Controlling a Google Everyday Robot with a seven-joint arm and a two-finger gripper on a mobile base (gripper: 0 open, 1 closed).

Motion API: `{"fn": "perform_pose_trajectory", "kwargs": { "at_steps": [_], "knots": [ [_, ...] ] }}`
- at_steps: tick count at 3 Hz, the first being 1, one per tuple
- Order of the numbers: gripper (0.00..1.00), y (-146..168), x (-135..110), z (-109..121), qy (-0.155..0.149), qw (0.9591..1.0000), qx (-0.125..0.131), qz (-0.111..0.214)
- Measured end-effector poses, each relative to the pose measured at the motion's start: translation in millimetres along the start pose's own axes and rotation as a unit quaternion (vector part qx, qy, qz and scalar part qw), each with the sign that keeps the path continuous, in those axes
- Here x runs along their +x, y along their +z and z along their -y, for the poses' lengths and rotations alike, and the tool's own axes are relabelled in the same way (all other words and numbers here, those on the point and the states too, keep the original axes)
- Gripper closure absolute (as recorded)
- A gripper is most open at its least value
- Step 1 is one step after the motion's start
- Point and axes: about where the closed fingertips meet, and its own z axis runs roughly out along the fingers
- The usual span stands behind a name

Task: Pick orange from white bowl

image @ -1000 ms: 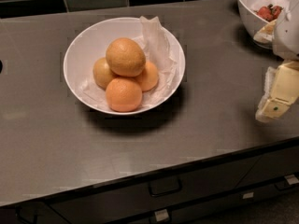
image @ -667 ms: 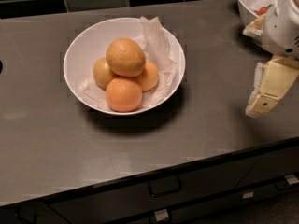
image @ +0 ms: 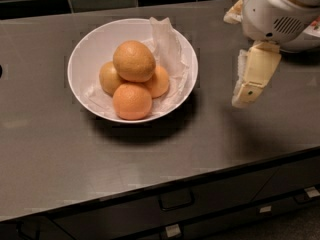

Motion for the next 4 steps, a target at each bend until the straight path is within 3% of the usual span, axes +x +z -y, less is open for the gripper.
{"fn": "perform_pose_trajectory", "kwargs": {
  "at_steps": [1,2,4],
  "knots": [
    [0.00,0,0,0,0.000,1.0000,0.000,0.000],
    [0.00,10,-21,7,-0.028,0.9995,-0.008,0.011],
    [0.00,43,-77,27,-0.061,0.9956,-0.020,0.069]
  ]
}}
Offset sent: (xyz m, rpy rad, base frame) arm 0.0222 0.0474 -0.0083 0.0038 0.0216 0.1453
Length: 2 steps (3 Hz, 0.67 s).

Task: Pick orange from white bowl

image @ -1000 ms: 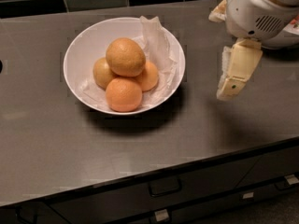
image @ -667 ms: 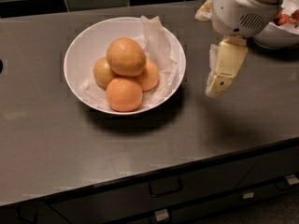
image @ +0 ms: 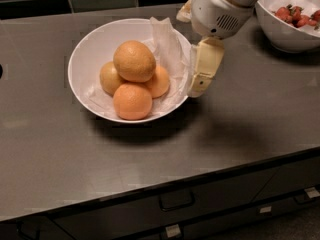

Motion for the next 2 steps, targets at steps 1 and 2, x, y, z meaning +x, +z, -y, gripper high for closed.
{"fn": "perform_pose_trajectory", "kwargs": {
  "at_steps": [1,2],
  "knots": [
    [0.00,16.8,-17.6,6.4,-0.001,0.9989,-0.011,0.046],
    [0.00,16.8,-17.8,6.4,-0.001,0.9989,-0.011,0.046]
  ]
}}
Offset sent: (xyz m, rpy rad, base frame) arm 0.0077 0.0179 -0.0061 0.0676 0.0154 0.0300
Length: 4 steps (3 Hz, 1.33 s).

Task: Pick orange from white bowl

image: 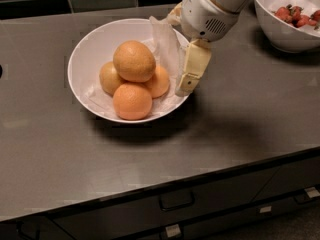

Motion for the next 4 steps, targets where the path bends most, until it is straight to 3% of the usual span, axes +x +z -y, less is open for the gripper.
{"fn": "perform_pose_trajectory", "kwargs": {
  "at_steps": [2,3,4],
  "knots": [
    [0.00,-1,-31,3,-0.031,0.9995,0.008,-0.002],
    [0.11,9,-34,9,-0.031,0.9994,0.012,0.001],
    [0.12,22,-30,16,-0.021,0.9997,0.012,0.006]
  ]
}}
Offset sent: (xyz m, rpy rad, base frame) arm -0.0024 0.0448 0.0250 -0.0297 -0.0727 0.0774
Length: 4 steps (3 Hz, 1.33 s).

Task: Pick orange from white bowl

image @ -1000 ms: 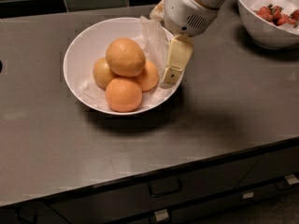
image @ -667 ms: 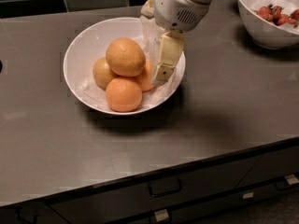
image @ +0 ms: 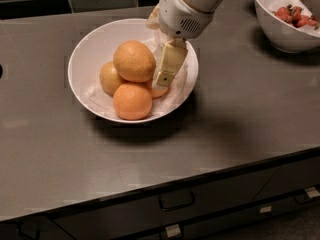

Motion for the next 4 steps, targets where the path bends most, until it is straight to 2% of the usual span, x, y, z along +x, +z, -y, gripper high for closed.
{"fn": "perform_pose_trajectory", "kwargs": {
  "at_steps": [1,4],
  "knots": [
    [0.12,12,0,5,0.003,1.0000,-0.005,0.006],
    [0.22,28,-8,11,-0.006,0.9998,-0.013,0.013]
  ]
}}
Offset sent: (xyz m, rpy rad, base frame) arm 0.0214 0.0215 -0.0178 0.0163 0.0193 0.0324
